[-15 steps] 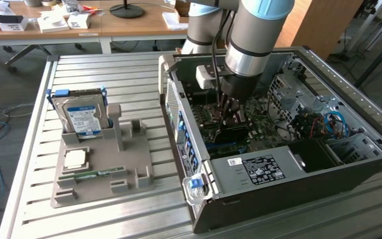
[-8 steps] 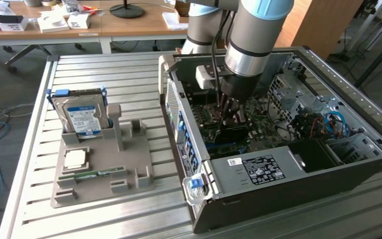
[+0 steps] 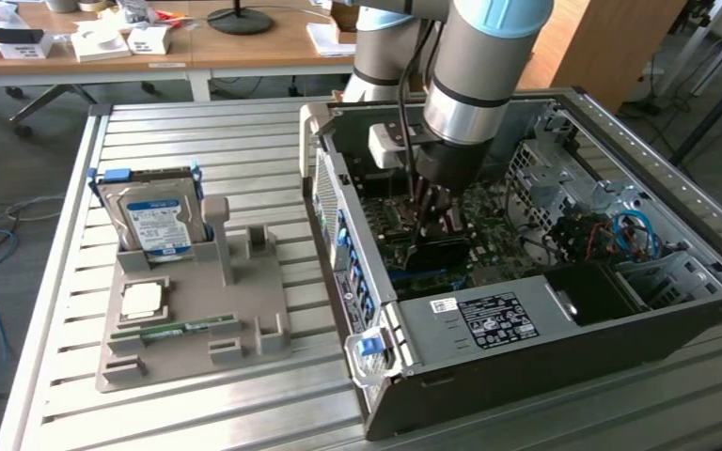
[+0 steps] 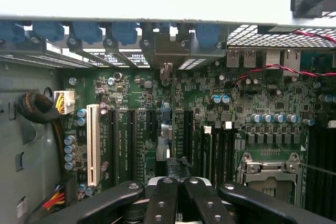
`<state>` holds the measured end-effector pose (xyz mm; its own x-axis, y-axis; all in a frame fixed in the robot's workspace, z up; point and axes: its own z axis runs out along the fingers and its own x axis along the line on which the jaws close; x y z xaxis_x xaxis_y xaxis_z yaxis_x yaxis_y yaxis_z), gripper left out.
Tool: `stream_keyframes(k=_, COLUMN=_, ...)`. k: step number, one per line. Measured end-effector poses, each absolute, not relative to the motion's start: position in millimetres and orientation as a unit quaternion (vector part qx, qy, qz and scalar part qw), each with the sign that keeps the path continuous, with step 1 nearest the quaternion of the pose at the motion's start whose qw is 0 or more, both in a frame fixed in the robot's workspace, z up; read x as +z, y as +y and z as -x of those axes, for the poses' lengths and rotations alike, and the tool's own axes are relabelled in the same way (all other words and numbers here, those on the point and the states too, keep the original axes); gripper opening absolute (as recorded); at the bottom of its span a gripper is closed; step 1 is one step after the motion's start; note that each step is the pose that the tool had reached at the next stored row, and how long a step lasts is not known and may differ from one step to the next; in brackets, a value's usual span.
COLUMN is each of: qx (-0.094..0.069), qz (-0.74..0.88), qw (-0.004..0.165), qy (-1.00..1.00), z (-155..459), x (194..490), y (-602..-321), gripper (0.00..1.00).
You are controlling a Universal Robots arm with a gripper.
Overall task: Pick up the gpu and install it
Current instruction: 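Press down on the gpu until it lock into place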
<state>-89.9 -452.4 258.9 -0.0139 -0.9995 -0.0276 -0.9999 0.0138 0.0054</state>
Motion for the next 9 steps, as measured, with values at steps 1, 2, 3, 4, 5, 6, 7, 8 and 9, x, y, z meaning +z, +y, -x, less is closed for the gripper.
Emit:
stream_keyframes(k=1, qx=0.012, qz=0.702, qw=0.008, qy=0.712, z=89.9, x=258.8, y=-452.3, gripper=0.11)
stream_keyframes(k=2, qx=0.012, qz=0.702, qw=0.008, qy=0.712, z=89.9, x=258.8, y=-452.3, gripper=0.11)
stream_keyframes(k=3, qx=0.012, qz=0.702, qw=0.008, qy=0.712, z=89.9, x=258.8, y=-452.3, gripper=0.11)
stream_keyframes(k=4, qx=0.012, qz=0.702, qw=0.008, qy=0.712, z=89.9, x=258.8, y=-452.3, gripper=0.11)
stream_keyframes(k=5, qx=0.012, qz=0.702, qw=0.008, qy=0.712, z=90.0, x=258.6, y=-452.3, gripper=0.11)
stream_keyframes(k=6, qx=0.011, qz=0.702, qw=0.008, qy=0.712, z=90.1, x=258.3, y=-452.4, gripper=0.11)
stream_keyframes(k=7, qx=0.011, qz=0.702, qw=0.008, qy=0.712, z=90.2, x=258.4, y=-452.3, gripper=0.11)
stream_keyframes(k=8, qx=0.011, qz=0.702, qw=0.008, qy=0.712, z=90.2, x=258.4, y=-452.3, gripper=0.11)
stream_keyframes(k=9, qx=0.012, qz=0.702, qw=0.008, qy=0.712, z=90.2, x=258.3, y=-452.3, gripper=0.11)
